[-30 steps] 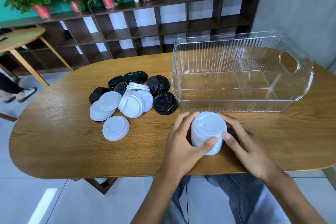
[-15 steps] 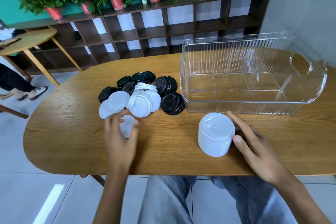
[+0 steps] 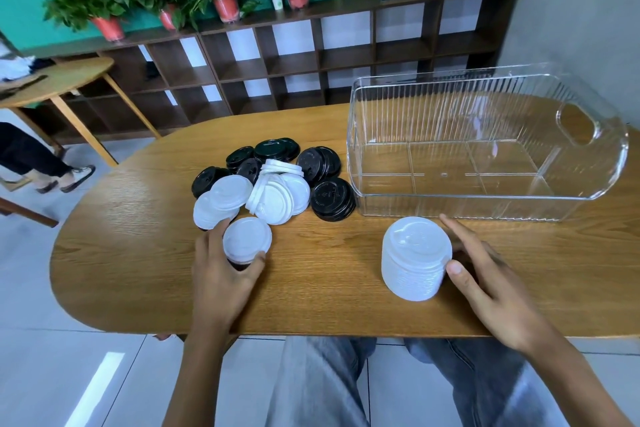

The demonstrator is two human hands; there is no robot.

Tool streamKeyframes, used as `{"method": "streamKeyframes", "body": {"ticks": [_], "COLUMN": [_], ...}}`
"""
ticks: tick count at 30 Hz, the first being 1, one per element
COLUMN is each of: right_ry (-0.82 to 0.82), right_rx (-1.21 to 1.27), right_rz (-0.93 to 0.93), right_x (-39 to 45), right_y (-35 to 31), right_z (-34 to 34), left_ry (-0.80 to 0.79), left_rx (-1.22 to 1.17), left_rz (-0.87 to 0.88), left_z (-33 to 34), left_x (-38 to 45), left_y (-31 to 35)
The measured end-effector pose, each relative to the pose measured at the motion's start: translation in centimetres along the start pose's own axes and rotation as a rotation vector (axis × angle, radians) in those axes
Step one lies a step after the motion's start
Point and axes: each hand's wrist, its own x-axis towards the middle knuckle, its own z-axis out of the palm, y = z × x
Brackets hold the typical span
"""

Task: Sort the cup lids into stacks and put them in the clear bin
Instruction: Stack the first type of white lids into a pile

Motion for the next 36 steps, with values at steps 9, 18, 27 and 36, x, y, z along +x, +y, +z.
{"method": "streamKeyframes", "body": {"ticks": [9, 18, 27, 36], "right_ry": [0.006, 0.012, -0.007, -0.005], "right_rx": [-0.009, -0.025, -0.013, 0.008], "right_rz": [0.008, 0.016, 0.013, -0.005], "right_x": [0.0, 0.0, -0.1, -0.1], "right_y": [0.3, 0.0, -0.2, -0.3], "right_z": [0.0, 0.0, -0.2, -0.3], "left_ry": [0.072, 0.188, -0.239, -0.396], "left_rx": [-0.106, -0.341, -0.509, -0.361], "left_rz": [0.006, 0.127, 0.434, 0.463], "left_z": [0.1, 0.1, 5.7, 7.3], "left_x": [-0.1, -1.8, -5.7, -5.5], "left_y": [-0.3, 1.5, 11.5, 13.0]}}
